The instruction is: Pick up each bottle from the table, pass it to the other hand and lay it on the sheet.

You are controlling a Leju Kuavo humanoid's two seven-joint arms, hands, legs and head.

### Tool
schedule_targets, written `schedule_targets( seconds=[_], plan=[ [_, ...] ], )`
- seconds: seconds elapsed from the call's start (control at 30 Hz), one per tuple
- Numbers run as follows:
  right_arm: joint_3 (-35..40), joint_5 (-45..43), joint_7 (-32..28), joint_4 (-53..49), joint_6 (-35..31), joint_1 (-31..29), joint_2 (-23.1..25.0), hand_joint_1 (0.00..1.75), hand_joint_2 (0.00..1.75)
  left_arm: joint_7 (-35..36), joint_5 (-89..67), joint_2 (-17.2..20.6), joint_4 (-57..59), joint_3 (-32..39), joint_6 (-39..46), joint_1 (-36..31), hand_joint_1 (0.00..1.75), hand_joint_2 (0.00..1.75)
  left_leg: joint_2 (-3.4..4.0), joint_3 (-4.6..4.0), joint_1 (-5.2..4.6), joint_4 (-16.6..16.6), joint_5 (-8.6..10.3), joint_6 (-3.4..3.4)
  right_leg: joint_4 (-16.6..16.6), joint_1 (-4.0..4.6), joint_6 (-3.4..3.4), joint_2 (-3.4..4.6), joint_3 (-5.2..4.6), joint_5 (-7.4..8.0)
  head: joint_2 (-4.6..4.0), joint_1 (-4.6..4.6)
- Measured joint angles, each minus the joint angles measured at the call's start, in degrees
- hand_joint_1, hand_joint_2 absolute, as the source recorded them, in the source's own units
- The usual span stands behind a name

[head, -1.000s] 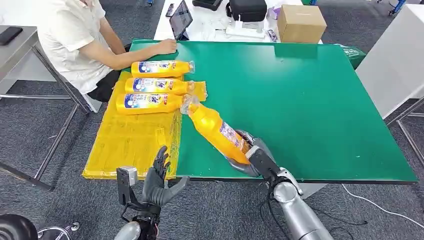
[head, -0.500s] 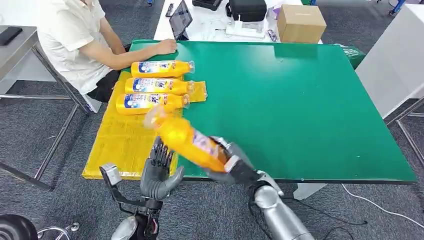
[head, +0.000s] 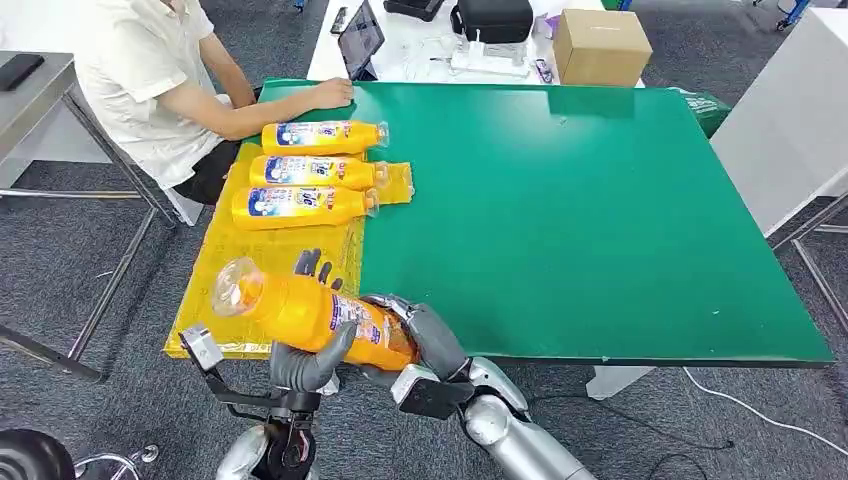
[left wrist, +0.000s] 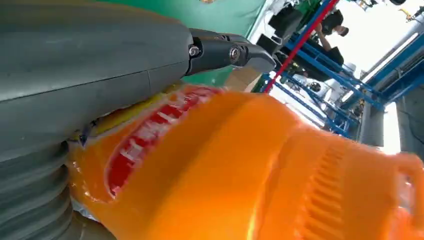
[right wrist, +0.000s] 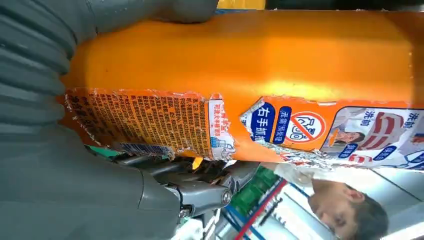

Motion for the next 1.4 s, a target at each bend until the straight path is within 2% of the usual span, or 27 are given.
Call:
schedule_targets(
  seconds=[0.03,0.07,0.1,0.13,0.33,0.53,0.7,0.77,0.8,0.83,1.0,1.03,1.23,1.4],
  plan=[
    [0.5,-0.4,0.0,-0.2,0.0,-0.4,0.0,1.75,1.75,0.3,0.8,0.1,0.0,0.2,-1.1,0.0,0.0,1.75,0.01,0.01,0.0,0.0,0.0,0.0,0.0,0.0,0.0,0.01,-0.02,0.0,0.0,-0.02],
    [1.0,-0.7,0.0,-0.4,0.0,-0.7,0.0,1.75,1.75,0.5,1.2,0.3,0.0,0.2,-1.7,0.0,0.23,1.75,0.04,0.01,0.01,0.0,0.01,-0.01,0.0,0.01,0.0,0.02,-0.03,0.0,0.0,0.0],
    [1.3,-0.8,0.0,-0.4,0.0,-1.1,0.0,1.75,1.75,0.7,1.7,0.3,0.0,0.3,-2.3,0.0,1.48,1.75,0.04,0.01,0.01,0.0,0.01,-0.01,0.0,0.01,0.0,0.03,-0.04,0.0,0.0,0.0],
    [1.6,-1.0,0.0,-0.6,0.0,-1.3,0.0,1.75,1.75,1.0,2.8,0.5,0.0,0.3,-3.6,0.0,1.73,1.75,0.03,0.0,0.01,0.0,0.01,-0.02,0.0,0.01,0.0,0.02,-0.04,0.0,0.0,0.0],
    [2.8,-2.9,-0.5,-1.9,0.2,-2.1,-0.6,1.71,1.75,-0.6,4.5,2.3,0.1,0.4,-14.2,-0.2,1.75,1.75,0.04,-0.01,0.01,0.0,0.01,-0.02,0.0,0.0,0.0,0.03,-0.06,-0.01,0.0,0.0],
    [3.1,-2.1,-0.8,-2.0,0.3,-2.4,-0.8,1.75,1.75,-1.8,3.3,2.5,0.3,0.9,-16.9,-0.2,1.75,1.75,0.03,-0.01,0.01,0.0,0.0,-0.01,0.0,0.0,0.0,0.03,-0.05,0.0,0.0,0.0],
    [3.2,-1.3,-0.9,-1.6,1.2,-2.8,-0.8,1.71,1.75,-2.4,2.8,2.5,0.5,1.4,-18.5,0.0,1.75,1.75,0.04,-0.01,0.01,0.0,0.01,-0.02,0.0,0.0,-0.01,0.03,-0.07,0.0,0.0,0.0],
    [3.1,-0.5,-0.9,-0.9,2.6,-3.5,-0.5,1.47,1.75,-2.6,2.4,2.5,0.5,1.9,-19.6,0.3,1.75,1.75,0.06,0.0,0.01,0.0,0.01,-0.02,0.0,0.01,-0.01,0.04,-0.11,0.0,0.0,-0.02],
    [3.1,-0.1,-1.0,-0.4,3.1,-3.7,-0.4,0.63,1.75,-2.7,2.1,2.5,0.5,2.0,-20.1,0.4,1.75,1.75,0.08,0.0,0.01,0.0,0.01,-0.02,0.0,0.0,-0.01,0.04,-0.12,0.0,0.0,0.0],
    [2.9,0.3,-1.2,-0.1,3.4,-3.8,-0.3,0.03,1.75,-2.9,1.7,2.6,0.5,2.1,-20.4,0.5,1.75,1.75,0.07,-0.01,0.01,0.0,0.01,-0.02,0.0,0.0,-0.01,0.04,-0.12,0.0,0.0,-0.02],
    [2.1,2.3,-0.7,1.2,3.3,-3.9,0.6,0.0,1.75,-3.5,0.3,2.8,0.6,2.8,-20.9,0.6,1.75,1.75,0.08,-0.03,0.01,0.0,0.0,-0.02,0.0,0.0,-0.01,0.04,-0.13,0.0,0.0,0.02],
    [2.1,3.4,-0.2,1.3,2.3,-3.9,0.8,0.0,0.0,-3.4,0.3,2.8,0.7,3.0,-20.9,0.6,1.75,1.75,0.08,-0.02,0.01,0.0,0.0,-0.02,0.0,0.0,-0.01,0.04,-0.14,0.0,0.0,0.0],
    [1.9,11.6,2.9,2.3,-5.1,-2.5,1.6,0.0,0.0,-0.3,-0.2,2.6,0.7,3.5,-16.0,0.4,1.75,1.75,0.05,-0.04,0.01,0.0,0.0,-0.02,0.0,0.0,-0.01,0.03,-0.11,0.0,0.0,0.0],
    [1.9,14.6,3.8,3.0,-9.4,-1.5,1.6,0.0,0.0,1.1,-0.8,1.8,0.7,3.7,-11.2,0.2,1.75,1.75,0.04,-0.06,0.01,0.0,0.01,-0.02,0.0,0.0,-0.01,0.03,-0.11,0.0,0.0,0.02]
  ],
)
